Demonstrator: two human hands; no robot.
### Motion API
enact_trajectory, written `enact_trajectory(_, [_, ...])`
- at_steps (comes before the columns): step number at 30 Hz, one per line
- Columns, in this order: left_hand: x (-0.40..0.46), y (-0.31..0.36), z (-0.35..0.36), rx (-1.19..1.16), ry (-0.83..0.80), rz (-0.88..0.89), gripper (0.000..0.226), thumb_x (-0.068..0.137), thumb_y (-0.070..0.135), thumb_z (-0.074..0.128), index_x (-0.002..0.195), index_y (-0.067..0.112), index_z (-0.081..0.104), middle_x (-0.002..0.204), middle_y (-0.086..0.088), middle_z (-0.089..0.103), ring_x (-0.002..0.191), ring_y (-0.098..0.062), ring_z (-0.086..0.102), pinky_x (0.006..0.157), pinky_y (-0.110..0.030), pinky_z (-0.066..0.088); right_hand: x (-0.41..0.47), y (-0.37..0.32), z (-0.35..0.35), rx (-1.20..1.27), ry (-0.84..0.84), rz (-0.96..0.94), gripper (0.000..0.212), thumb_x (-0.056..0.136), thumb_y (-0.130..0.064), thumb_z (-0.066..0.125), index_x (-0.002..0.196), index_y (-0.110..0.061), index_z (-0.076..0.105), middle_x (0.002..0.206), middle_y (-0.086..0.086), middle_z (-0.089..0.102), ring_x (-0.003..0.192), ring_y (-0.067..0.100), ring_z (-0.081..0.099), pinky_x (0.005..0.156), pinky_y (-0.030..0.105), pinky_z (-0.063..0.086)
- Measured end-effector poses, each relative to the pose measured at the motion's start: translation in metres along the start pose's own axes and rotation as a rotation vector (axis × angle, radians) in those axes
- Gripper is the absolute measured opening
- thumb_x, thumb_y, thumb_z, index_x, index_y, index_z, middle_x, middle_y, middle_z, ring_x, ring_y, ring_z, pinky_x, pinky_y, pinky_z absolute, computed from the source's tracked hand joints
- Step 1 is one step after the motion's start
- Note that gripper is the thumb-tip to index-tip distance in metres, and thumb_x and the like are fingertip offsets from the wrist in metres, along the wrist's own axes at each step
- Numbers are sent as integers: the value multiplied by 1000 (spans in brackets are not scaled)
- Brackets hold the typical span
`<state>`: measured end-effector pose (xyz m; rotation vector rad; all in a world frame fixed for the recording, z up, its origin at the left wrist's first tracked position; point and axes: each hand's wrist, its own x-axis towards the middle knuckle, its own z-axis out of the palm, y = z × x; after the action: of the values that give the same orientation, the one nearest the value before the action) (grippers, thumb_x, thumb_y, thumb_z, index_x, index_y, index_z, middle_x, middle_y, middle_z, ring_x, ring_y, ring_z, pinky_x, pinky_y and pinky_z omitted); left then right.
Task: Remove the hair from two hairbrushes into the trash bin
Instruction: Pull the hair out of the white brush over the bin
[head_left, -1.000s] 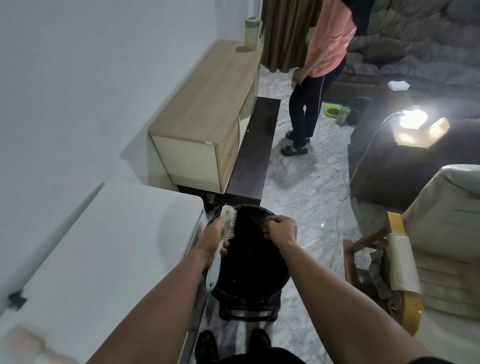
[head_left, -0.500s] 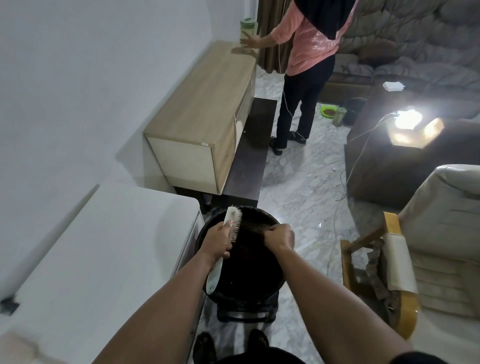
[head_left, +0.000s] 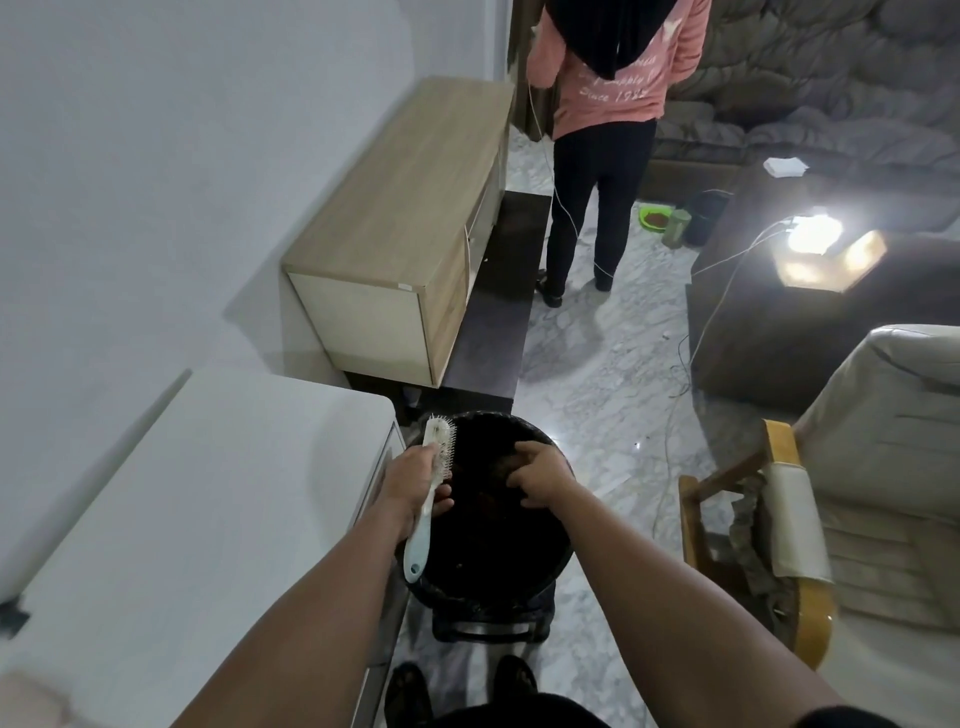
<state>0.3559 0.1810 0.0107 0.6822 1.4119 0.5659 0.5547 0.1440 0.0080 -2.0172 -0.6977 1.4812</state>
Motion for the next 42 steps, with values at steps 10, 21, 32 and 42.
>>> enact_trajectory(10, [2,-1,5,76,-10,35,35,109,34,43,123,10,64,101,-18,71,67,-20,68,52,-29,57,3,-2,7,-441,107,-148,25,85,-8,66,103,-18,81,101,4,77,94,27,74,81,37,63])
enact_trajectory(21, [0,11,3,357,14,278,26,108,31,52,125,21,68,100,-6,71,73,-17,66,49,-24,50,-15,-16,56,306,-212,-118,26,98,-27,71,111,-5,75,89,6,78,74,19,77,61,27,58])
enact_trajectory(32, [-5,-6,5,320,-145,239,28,108,28,53,131,21,69,84,-8,65,54,-12,53,46,-23,44,54,17,33,-199,285,-54,20,69,-24,59,69,-15,78,61,6,75,62,29,76,64,40,67])
enact_trajectory(42, [-4,11,-19,-37,57,265,32,107,32,51,124,11,68,90,-12,63,60,-17,56,46,-27,45,38,43,-24,-160,448,158,9,84,-2,62,86,3,70,67,14,74,53,24,74,57,41,67])
